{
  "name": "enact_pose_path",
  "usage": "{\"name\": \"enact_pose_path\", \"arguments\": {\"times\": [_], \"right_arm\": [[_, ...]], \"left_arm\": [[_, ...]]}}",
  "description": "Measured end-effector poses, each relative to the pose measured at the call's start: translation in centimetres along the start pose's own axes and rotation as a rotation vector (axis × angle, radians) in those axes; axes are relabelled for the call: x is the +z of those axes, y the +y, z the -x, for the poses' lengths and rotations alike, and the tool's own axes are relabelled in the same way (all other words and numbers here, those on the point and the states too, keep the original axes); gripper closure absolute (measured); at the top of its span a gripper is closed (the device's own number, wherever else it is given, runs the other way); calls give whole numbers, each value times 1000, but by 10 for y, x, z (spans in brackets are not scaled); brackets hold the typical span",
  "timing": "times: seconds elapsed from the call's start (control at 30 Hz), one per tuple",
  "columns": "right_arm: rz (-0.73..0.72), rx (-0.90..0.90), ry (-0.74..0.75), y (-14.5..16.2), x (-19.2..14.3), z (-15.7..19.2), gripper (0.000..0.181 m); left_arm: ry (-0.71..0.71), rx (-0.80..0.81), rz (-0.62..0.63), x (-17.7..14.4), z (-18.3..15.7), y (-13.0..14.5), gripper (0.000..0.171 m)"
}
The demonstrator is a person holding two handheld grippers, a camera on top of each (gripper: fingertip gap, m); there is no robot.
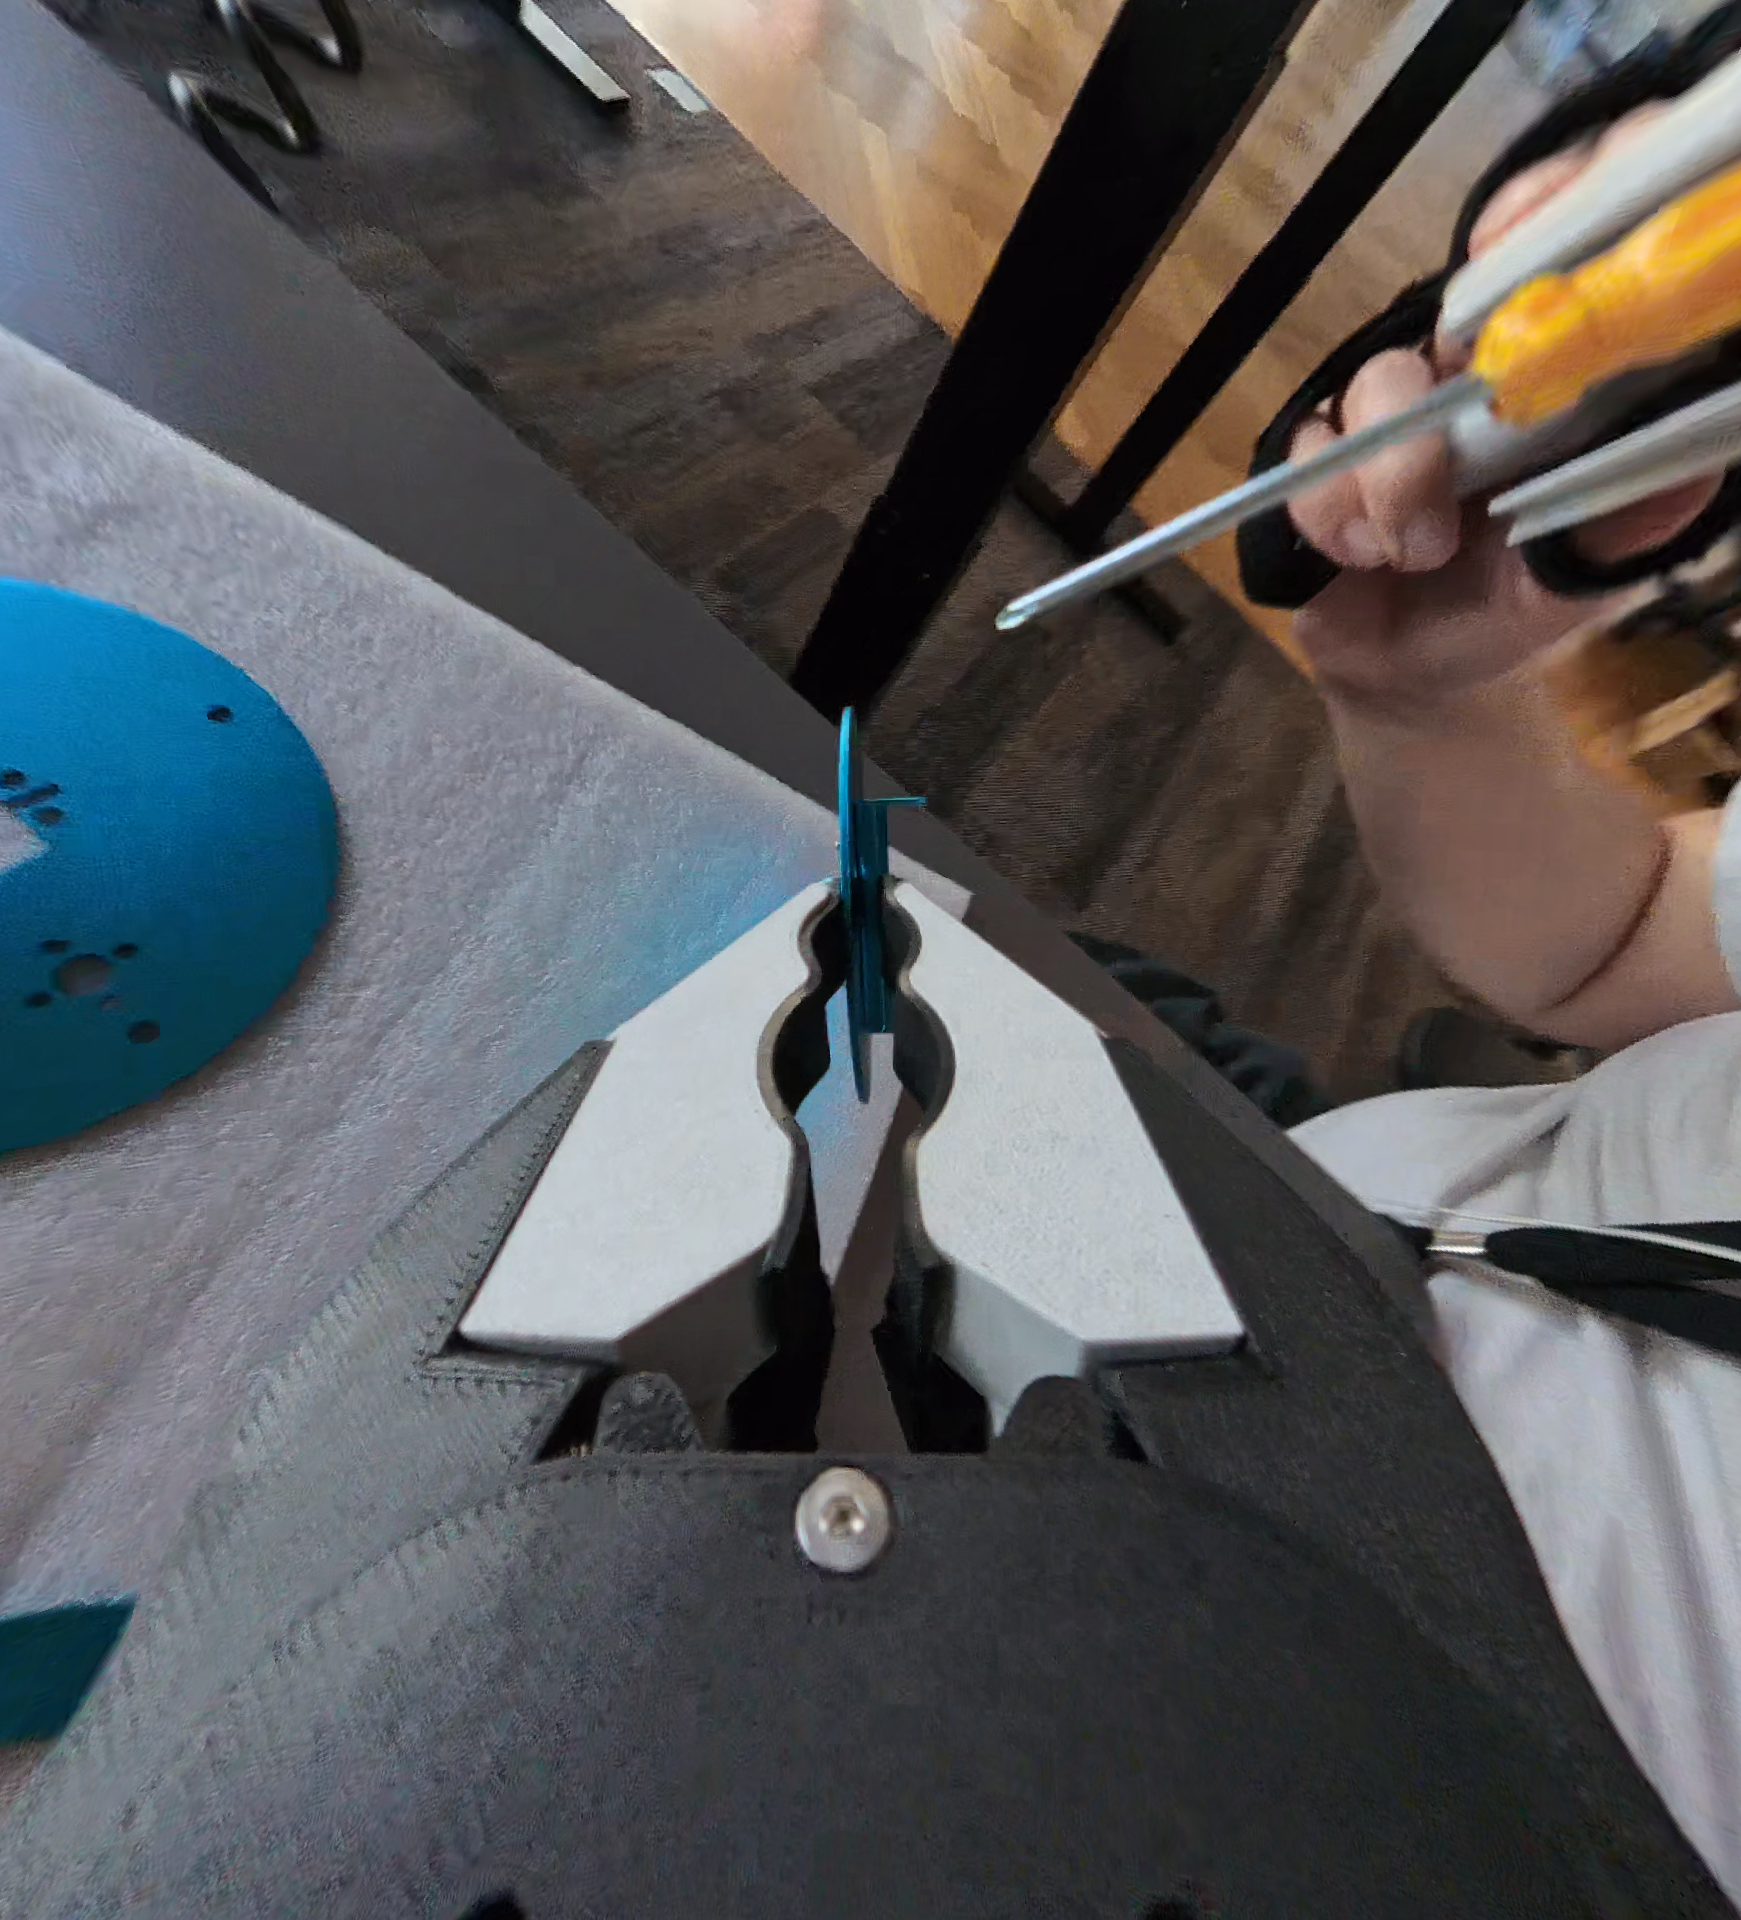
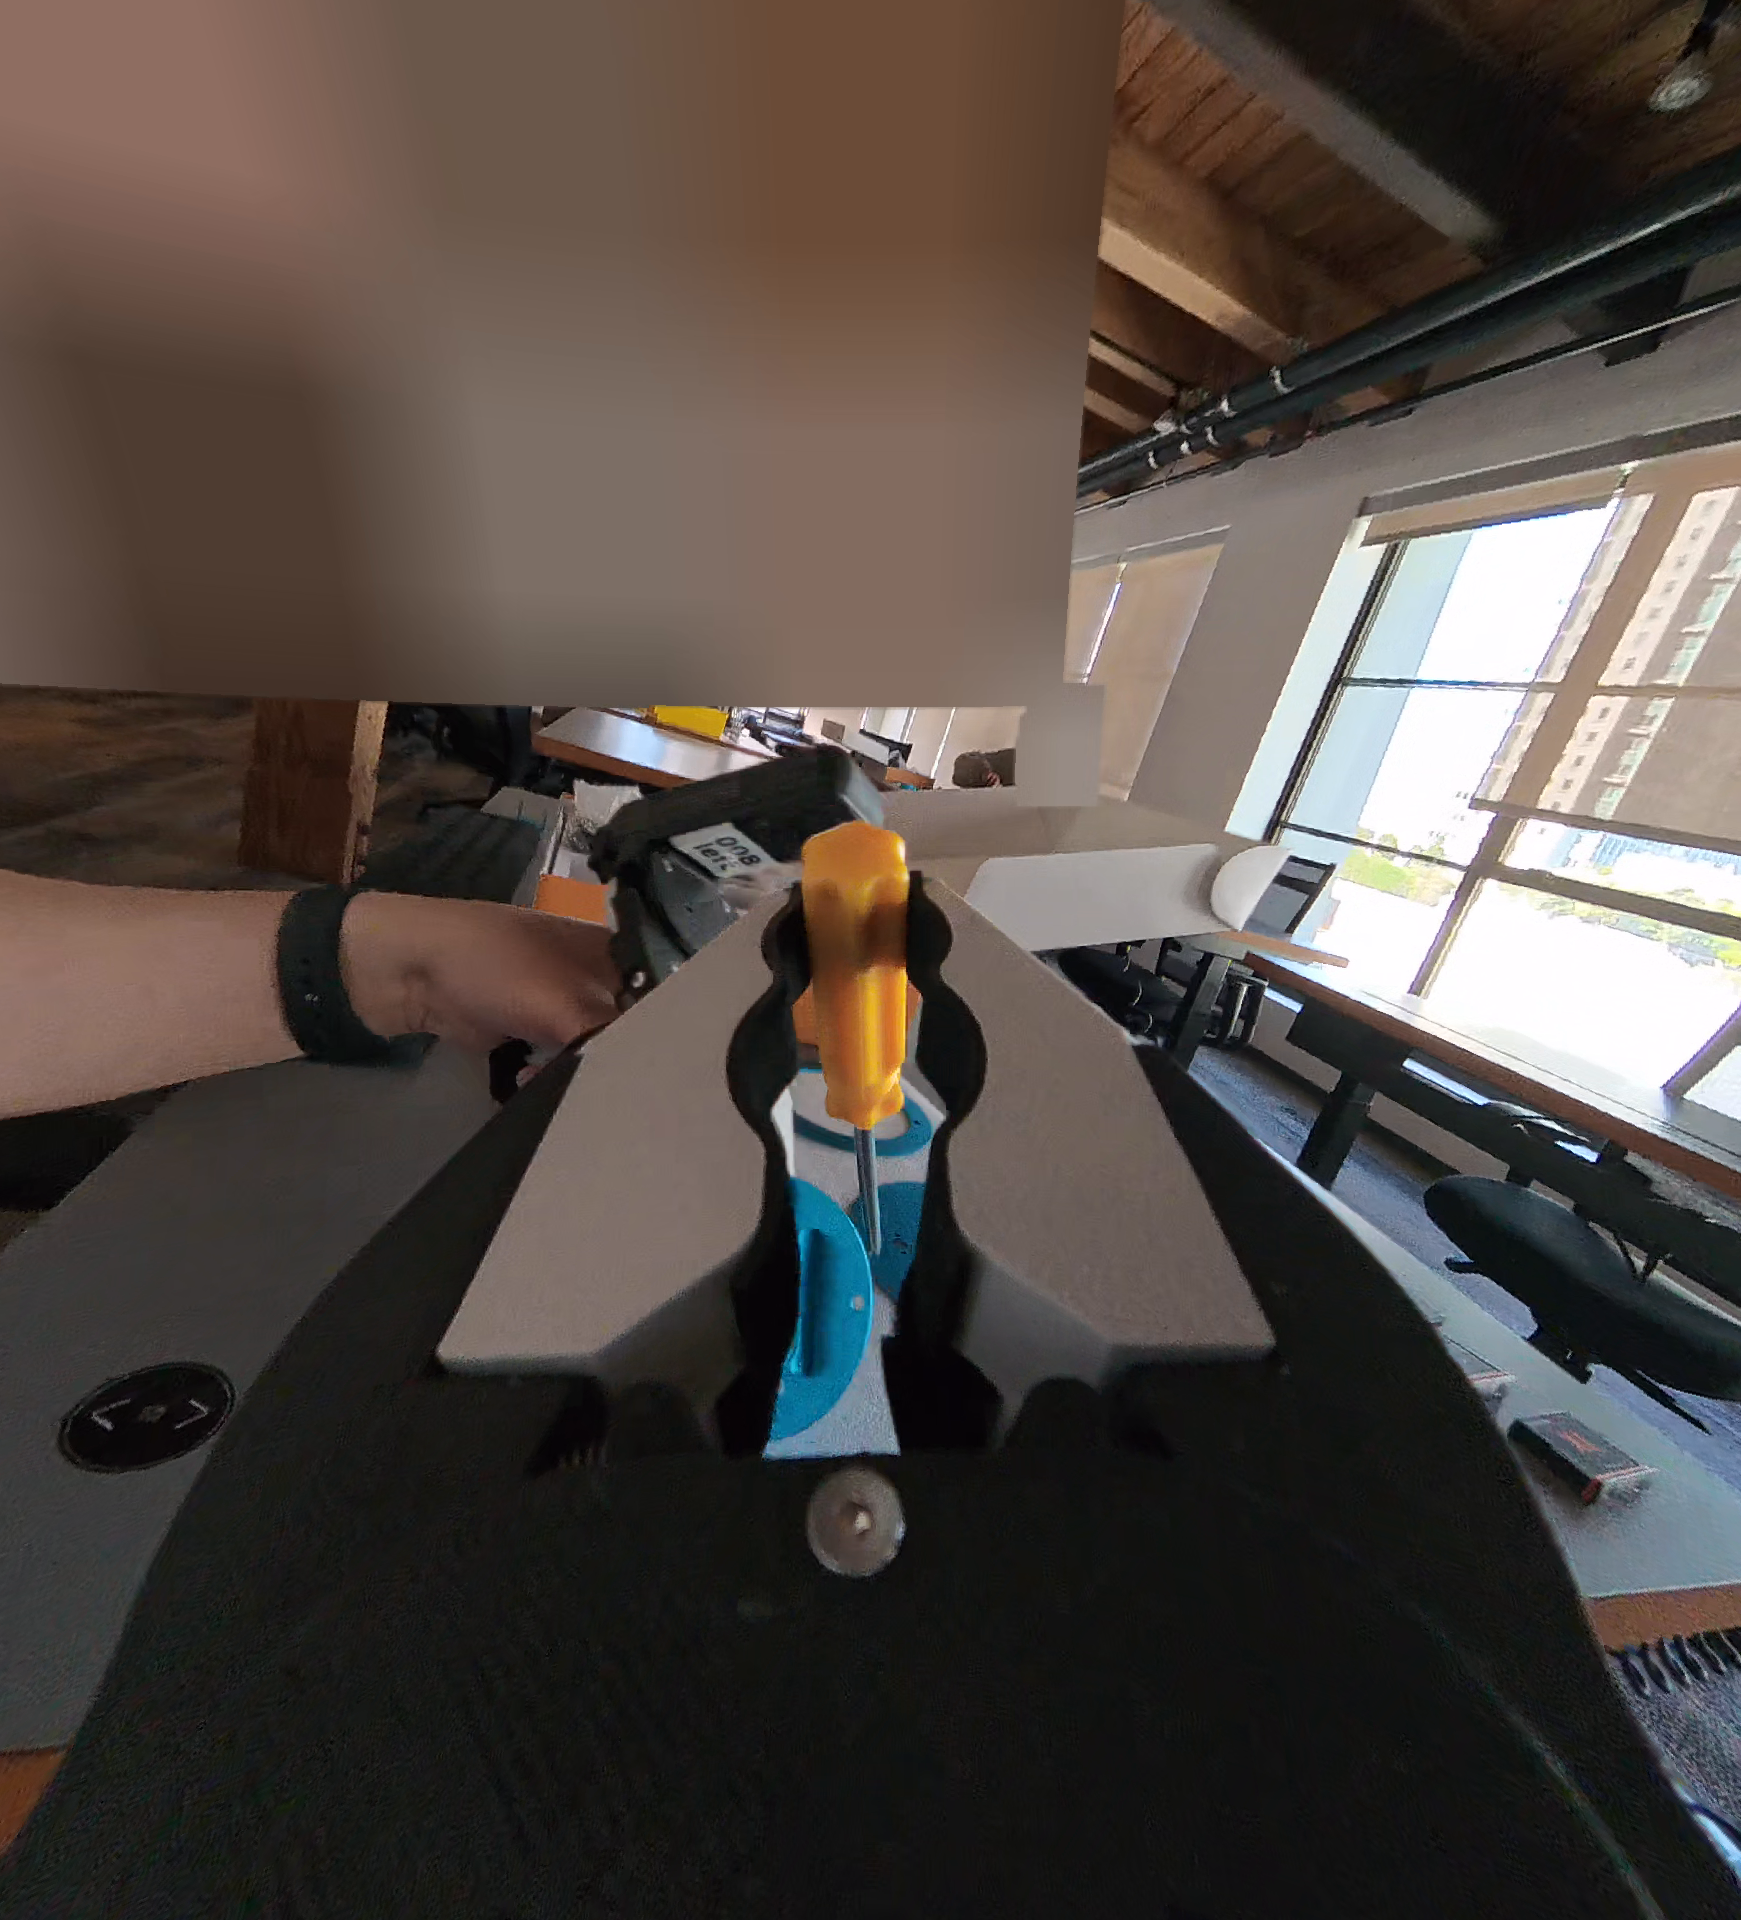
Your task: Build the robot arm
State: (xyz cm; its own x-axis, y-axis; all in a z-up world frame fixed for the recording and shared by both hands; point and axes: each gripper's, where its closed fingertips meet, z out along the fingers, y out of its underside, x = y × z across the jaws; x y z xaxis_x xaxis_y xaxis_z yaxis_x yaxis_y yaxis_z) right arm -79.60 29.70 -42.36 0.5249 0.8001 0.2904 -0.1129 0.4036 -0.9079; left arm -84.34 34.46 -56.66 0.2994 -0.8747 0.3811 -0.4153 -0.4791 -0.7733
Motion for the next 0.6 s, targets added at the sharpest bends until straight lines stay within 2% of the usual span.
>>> {"name": "enact_pose_path", "arguments": {"times": [0.1, 0.23, 0.3, 0.47, 0.6], "right_arm": [[-5, 24, 17, -2, -7, -5, 165], [24, 51, 20, 14, -10, -3, 165], [43, 56, 19, 22, -10, 0, 165], [30, 56, 20, 21, -9, 3, 164], [25, 59, 21, 20, -10, 4, 165]], "left_arm": [[-161, 282, -21, -14, -11, -5, 169], [-482, 855, -24, -30, -29, -9, 169], [-584, 1077, -29, -34, -42, -9, 168], [-633, 1252, -20, -38, -61, -4, 169], [-651, 1278, -32, -44, -69, -4, 169]]}}
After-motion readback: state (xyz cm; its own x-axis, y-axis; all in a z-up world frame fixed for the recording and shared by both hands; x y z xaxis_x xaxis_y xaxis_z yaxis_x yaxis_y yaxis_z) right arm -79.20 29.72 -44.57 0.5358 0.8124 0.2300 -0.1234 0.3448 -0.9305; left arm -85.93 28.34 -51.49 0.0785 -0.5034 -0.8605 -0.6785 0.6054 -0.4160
